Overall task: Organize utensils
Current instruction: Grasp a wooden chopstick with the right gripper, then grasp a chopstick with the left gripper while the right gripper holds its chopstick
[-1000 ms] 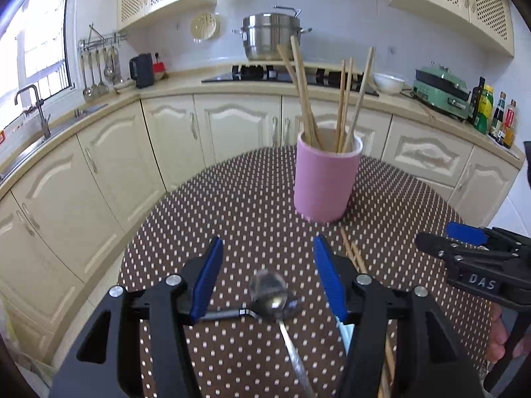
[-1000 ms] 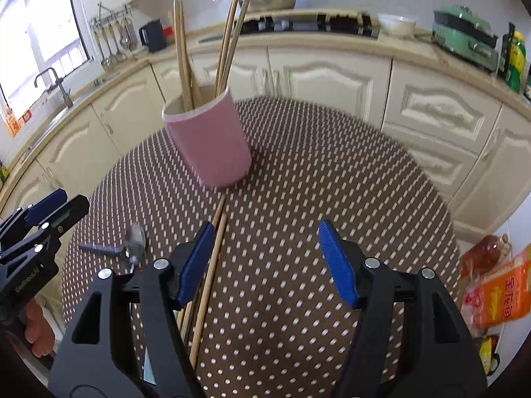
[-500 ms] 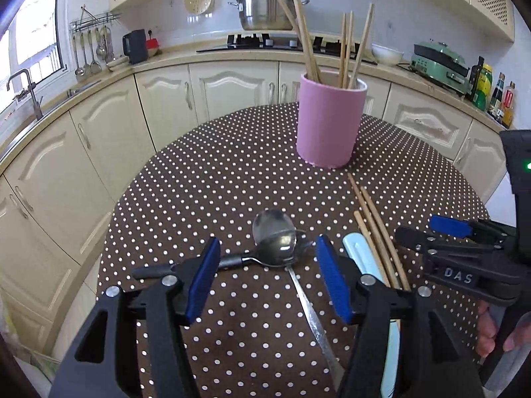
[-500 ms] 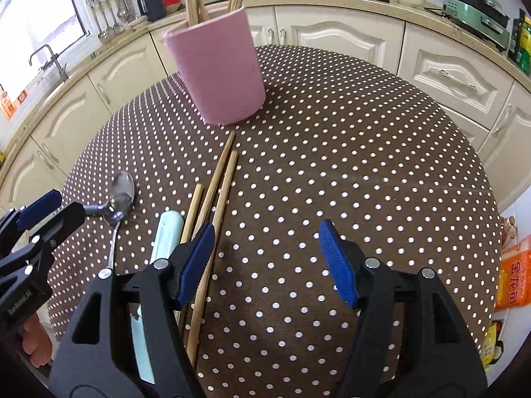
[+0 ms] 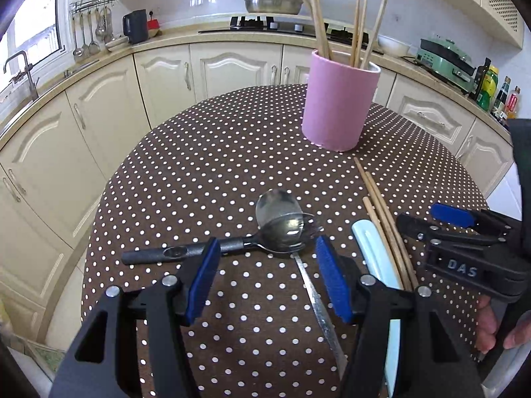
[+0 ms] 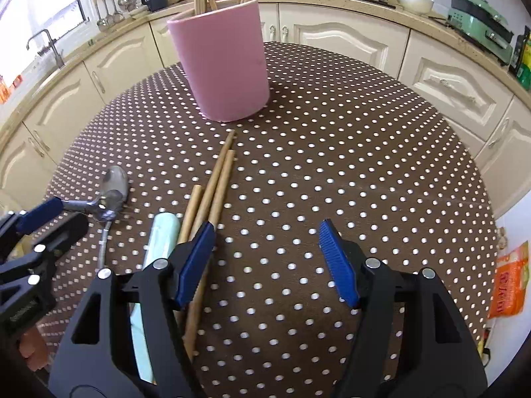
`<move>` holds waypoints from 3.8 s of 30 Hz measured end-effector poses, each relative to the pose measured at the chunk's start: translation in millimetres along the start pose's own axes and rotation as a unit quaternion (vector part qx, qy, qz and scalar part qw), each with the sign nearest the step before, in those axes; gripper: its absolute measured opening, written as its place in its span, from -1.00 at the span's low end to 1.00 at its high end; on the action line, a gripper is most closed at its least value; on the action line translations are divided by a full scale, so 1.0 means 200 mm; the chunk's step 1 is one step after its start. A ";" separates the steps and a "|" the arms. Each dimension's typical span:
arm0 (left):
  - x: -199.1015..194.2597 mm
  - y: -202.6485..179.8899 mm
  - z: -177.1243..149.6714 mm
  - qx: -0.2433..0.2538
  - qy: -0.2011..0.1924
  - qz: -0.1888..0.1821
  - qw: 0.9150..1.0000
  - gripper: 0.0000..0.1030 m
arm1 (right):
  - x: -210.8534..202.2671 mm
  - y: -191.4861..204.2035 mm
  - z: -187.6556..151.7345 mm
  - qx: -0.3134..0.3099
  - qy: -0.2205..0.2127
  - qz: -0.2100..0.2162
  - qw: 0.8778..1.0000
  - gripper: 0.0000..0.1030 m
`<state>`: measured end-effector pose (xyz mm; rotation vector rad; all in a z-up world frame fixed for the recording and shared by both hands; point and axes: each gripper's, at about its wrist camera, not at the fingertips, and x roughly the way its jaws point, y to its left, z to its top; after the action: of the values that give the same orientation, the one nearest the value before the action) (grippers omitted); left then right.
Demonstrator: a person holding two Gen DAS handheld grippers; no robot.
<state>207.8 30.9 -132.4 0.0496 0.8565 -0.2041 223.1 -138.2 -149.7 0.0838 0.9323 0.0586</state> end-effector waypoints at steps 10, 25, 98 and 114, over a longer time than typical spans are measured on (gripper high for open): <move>0.01 -0.01 0.00 0.003 0.006 0.005 1.000 0.15 | 0.07 0.08 0.03 -0.023 0.019 -0.054 0.998 0.25; -0.03 -0.35 0.05 0.072 -0.004 -0.116 0.991 0.15 | 0.13 -0.23 0.13 0.098 0.043 0.133 0.985 -0.88; 0.46 -0.73 0.29 0.117 0.057 -0.037 0.991 -0.75 | 0.05 -0.54 -0.01 0.094 0.055 0.170 0.979 -0.88; 0.25 -0.63 0.31 0.089 0.047 -0.092 0.991 -0.78 | 0.02 -0.52 -0.02 0.092 0.058 0.163 0.981 -0.88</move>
<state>261.3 -109.3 -124.7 0.1489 0.9350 -0.4534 224.2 -240.7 -165.3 0.4084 1.0315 0.2825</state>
